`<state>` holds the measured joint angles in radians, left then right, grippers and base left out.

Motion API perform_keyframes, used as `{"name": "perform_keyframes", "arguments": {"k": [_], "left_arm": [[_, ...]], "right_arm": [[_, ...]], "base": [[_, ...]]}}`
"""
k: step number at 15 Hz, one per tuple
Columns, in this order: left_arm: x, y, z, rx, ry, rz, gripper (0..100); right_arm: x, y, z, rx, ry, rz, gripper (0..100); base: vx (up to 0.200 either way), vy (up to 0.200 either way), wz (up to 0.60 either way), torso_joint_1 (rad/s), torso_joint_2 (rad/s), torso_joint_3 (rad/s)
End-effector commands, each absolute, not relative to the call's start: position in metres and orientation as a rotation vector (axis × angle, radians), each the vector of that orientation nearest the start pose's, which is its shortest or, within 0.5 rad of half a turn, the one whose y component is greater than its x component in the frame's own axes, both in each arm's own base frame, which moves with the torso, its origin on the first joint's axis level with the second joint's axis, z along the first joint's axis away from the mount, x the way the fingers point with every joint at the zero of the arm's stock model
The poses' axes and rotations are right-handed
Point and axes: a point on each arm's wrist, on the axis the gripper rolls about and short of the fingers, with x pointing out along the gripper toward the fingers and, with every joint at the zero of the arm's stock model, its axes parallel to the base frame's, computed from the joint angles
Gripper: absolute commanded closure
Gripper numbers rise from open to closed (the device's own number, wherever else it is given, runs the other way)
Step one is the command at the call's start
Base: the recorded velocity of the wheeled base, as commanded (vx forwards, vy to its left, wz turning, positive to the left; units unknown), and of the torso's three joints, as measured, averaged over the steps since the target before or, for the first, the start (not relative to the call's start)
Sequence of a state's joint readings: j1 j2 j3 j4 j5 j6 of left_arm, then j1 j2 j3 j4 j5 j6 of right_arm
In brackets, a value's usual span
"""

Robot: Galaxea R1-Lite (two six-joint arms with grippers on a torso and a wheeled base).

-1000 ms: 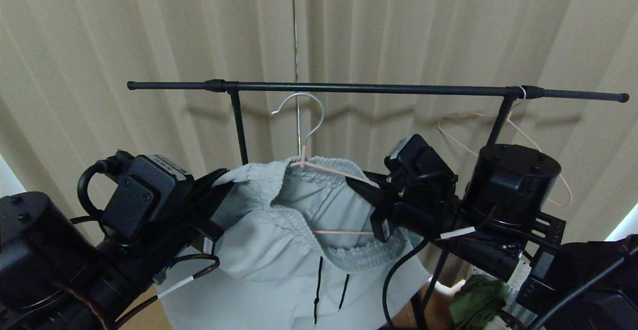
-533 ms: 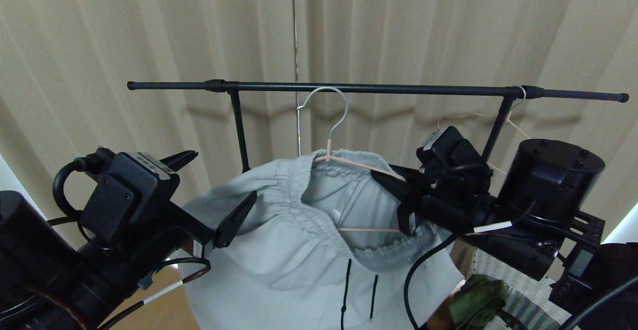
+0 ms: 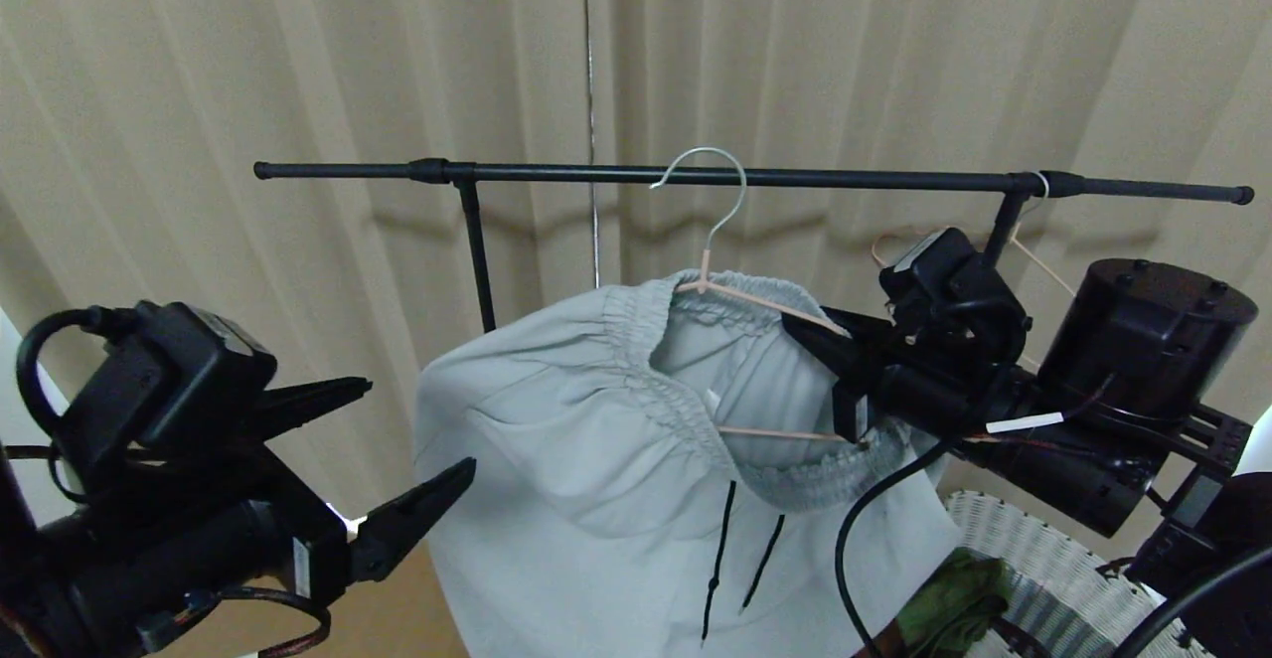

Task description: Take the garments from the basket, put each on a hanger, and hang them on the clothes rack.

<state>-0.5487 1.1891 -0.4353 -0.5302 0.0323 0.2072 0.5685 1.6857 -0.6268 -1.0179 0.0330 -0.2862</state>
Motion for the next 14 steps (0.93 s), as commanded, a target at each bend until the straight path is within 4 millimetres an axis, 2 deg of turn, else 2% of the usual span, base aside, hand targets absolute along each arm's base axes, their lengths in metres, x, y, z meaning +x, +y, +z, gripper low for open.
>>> {"name": "perform_keyframes", "arguments": {"k": [1,5,7,10,14], "left_arm": [[0.145,-0.066,0.195,0.225,0.162,-0.486,0],[0.161,-0.052,0.178,0.237,0.244,-0.477,0],[0.175,-0.056,0.177,0.237,0.23,-0.486,0],[0.189,-0.062,0.176,0.293,0.19,-0.5,0],[0.194,-0.064,0.173,0.336,0.181,-0.539,0]], "right_arm": [[0.239,0.153,0.186,-0.28,-0.072,0.599,100],[0.233,0.149,0.198,-0.27,-0.112,0.598,100],[0.227,0.146,0.208,-0.261,-0.144,0.612,100],[0.224,0.144,0.212,-0.258,-0.16,0.623,100],[0.22,0.142,0.215,-0.255,-0.173,0.627,100]], "base": [[0.0,0.0,0.0,0.0,0.0,0.0],[0.0,0.0,0.0,0.0,0.0,0.0],[0.0,0.0,0.0,0.0,0.0,0.0],[0.0,0.0,0.0,0.0,0.0,0.0],[0.0,0.0,0.0,0.0,0.0,0.0]]}}
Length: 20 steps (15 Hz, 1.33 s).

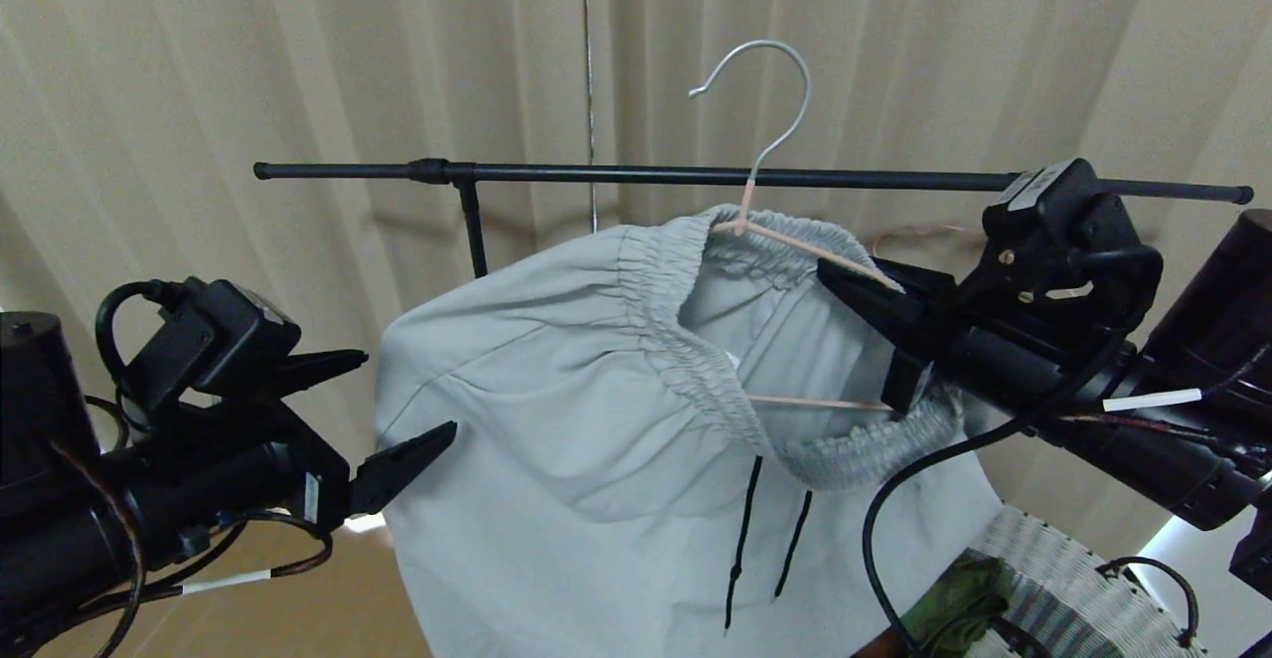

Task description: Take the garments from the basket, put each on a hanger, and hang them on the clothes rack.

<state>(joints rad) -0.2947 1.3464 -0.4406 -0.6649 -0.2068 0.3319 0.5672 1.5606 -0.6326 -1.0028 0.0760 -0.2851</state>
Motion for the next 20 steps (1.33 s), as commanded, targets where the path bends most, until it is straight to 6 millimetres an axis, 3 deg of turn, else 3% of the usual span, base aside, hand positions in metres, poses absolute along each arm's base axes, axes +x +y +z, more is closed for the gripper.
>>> {"name": "perform_keyframes", "arguments": {"k": [1,6,11,18,19,20], "left_arm": [[0.196,-0.064,0.172,0.34,0.18,-0.539,100],[0.198,-0.062,0.169,0.344,0.177,-0.522,100],[0.2,-0.029,0.161,0.439,0.212,-0.384,100],[0.192,-0.028,0.17,0.429,0.169,-0.373,100],[0.191,-0.028,0.171,0.429,0.164,-0.373,0],[0.189,-0.028,0.172,0.428,0.158,-0.372,0]], "right_arm": [[0.219,0.142,0.216,-0.254,-0.174,0.627,100],[0.224,0.14,0.214,-0.258,-0.155,0.613,100],[0.24,0.124,0.208,-0.268,-0.121,0.536,100],[0.241,0.123,0.208,-0.268,-0.119,0.53,100],[0.241,0.123,0.208,-0.268,-0.119,0.53,100],[0.241,0.123,0.208,-0.268,-0.119,0.53,100]], "base": [[0.0,0.0,0.0,0.0,0.0,0.0],[0.0,0.0,0.0,0.0,0.0,0.0],[0.0,0.0,0.0,0.0,0.0,0.0],[0.0,0.0,0.0,0.0,0.0,0.0],[0.0,0.0,0.0,0.0,0.0,0.0],[0.0,0.0,0.0,0.0,0.0,0.0]]}}
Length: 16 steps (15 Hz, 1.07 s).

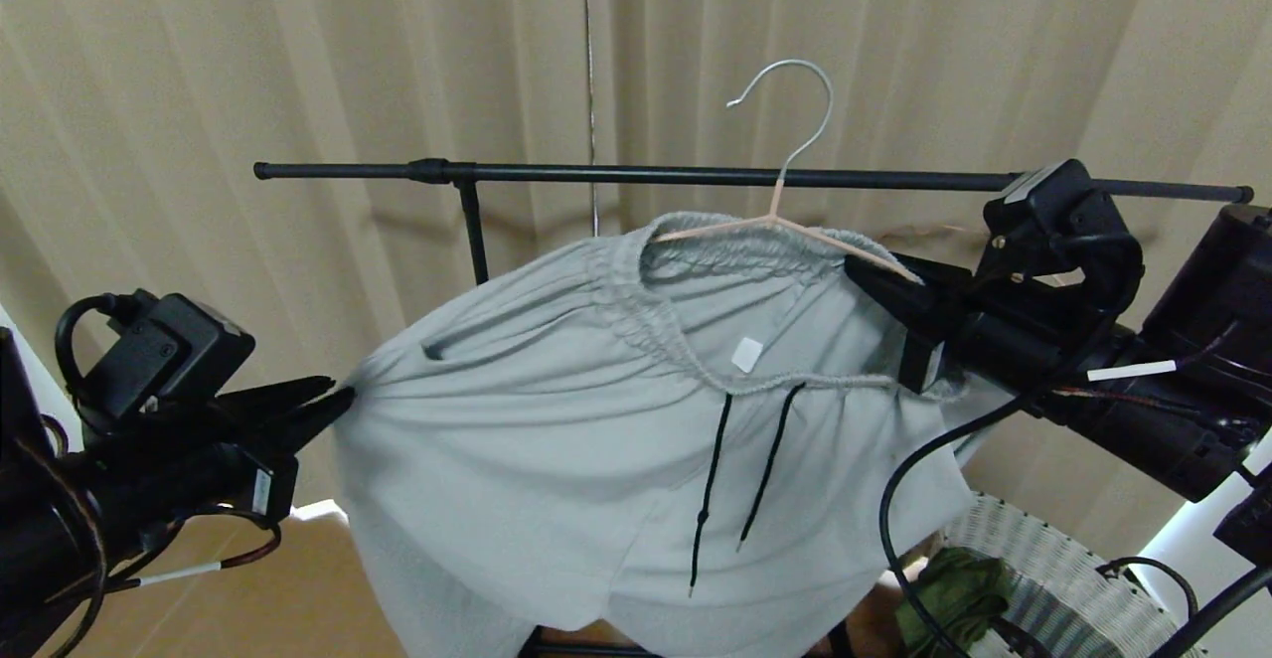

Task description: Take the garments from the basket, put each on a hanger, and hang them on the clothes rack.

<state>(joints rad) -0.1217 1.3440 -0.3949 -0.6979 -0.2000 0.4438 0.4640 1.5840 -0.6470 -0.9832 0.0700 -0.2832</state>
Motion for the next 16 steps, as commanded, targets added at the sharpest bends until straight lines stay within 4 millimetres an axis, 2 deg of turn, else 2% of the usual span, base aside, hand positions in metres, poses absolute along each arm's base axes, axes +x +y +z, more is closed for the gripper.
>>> {"name": "perform_keyframes", "arguments": {"k": [1,4,7,10,13,16], "left_arm": [[0.189,-0.028,0.172,0.428,0.158,-0.372,0],[0.176,-0.035,0.168,0.435,0.151,-0.424,0],[0.159,-0.037,0.181,0.436,0.065,-0.432,0],[0.126,-0.023,0.179,0.409,0.023,-0.355,0],[0.108,-0.009,0.177,0.305,0.008,-0.238,0],[0.087,-0.007,0.169,0.221,-0.015,-0.218,0]], "right_arm": [[0.242,0.123,0.208,-0.27,-0.118,0.529,100],[0.241,0.122,0.204,-0.278,-0.077,0.514,100],[0.242,0.114,0.198,-0.299,0.014,0.422,100],[0.228,0.104,0.185,-0.341,0.159,0.324,100],[0.225,0.1,0.177,-0.361,0.209,0.229,100],[0.223,0.094,0.173,-0.366,0.237,0.131,100]], "base": [[0.0,0.0,0.0,0.0,0.0,0.0],[0.0,0.0,0.0,0.0,0.0,0.0],[0.0,0.0,0.0,0.0,0.0,0.0],[0.0,0.0,0.0,0.0,0.0,0.0],[0.0,0.0,0.0,0.0,0.0,0.0],[0.0,0.0,0.0,0.0,0.0,0.0]]}}
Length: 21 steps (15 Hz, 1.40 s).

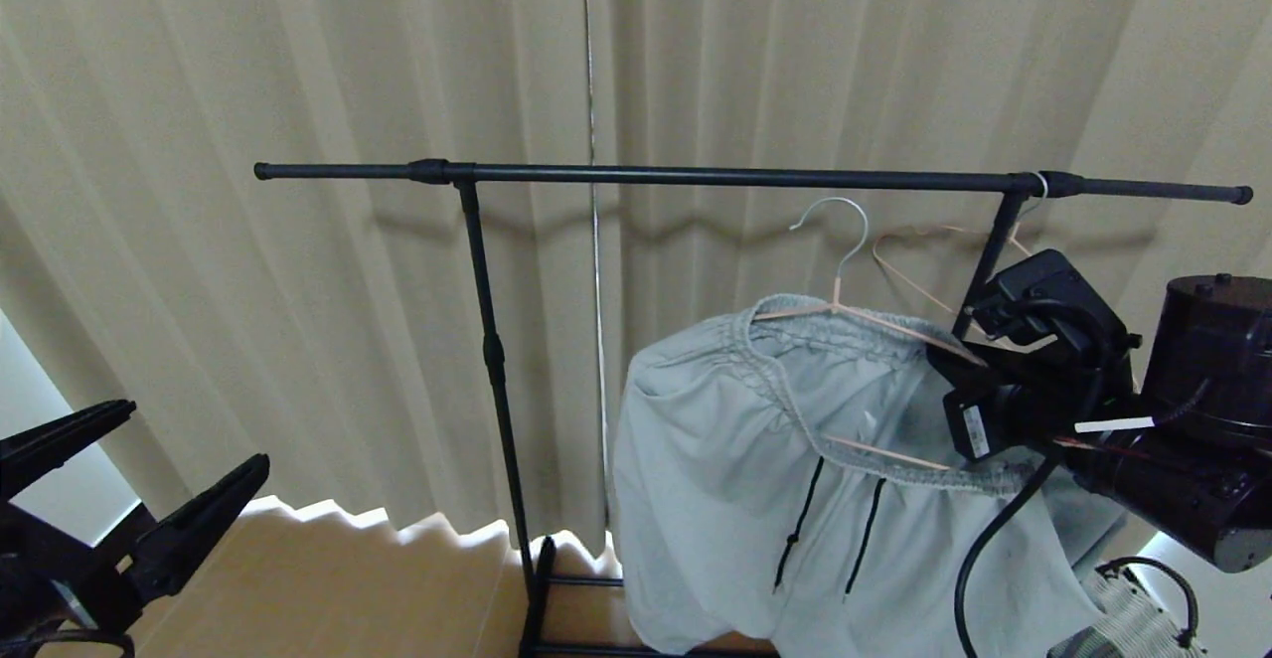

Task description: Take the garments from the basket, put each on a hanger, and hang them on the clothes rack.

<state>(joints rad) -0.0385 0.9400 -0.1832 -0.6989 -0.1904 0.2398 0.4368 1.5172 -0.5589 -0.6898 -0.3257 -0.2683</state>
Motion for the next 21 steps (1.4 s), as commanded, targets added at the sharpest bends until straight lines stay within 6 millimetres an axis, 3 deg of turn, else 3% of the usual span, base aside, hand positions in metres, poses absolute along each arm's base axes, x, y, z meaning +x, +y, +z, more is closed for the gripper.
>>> {"name": "perform_keyframes", "arguments": {"k": [1,6,14,21], "left_arm": [[0.085,-0.007,0.168,0.215,-0.019,-0.219,0],[0.079,-0.007,0.169,0.206,-0.04,-0.22,0],[0.078,-0.007,0.166,0.205,-0.031,-0.222,0],[0.078,-0.007,0.164,0.206,-0.022,-0.226,0]], "right_arm": [[0.224,0.093,0.172,-0.366,0.24,0.117,100],[0.228,0.079,0.173,-0.354,0.245,0.056,100],[0.23,0.079,0.173,-0.353,0.244,0.054,100],[0.247,0.081,0.173,-0.349,0.245,0.039,100]], "base": [[0.0,0.0,0.0,0.0,0.0,0.0],[0.0,0.0,0.0,0.0,0.0,0.0],[0.2,0.0,0.0,0.002,0.0,0.003],[0.2,0.0,0.0,0.003,0.0,0.002]]}}
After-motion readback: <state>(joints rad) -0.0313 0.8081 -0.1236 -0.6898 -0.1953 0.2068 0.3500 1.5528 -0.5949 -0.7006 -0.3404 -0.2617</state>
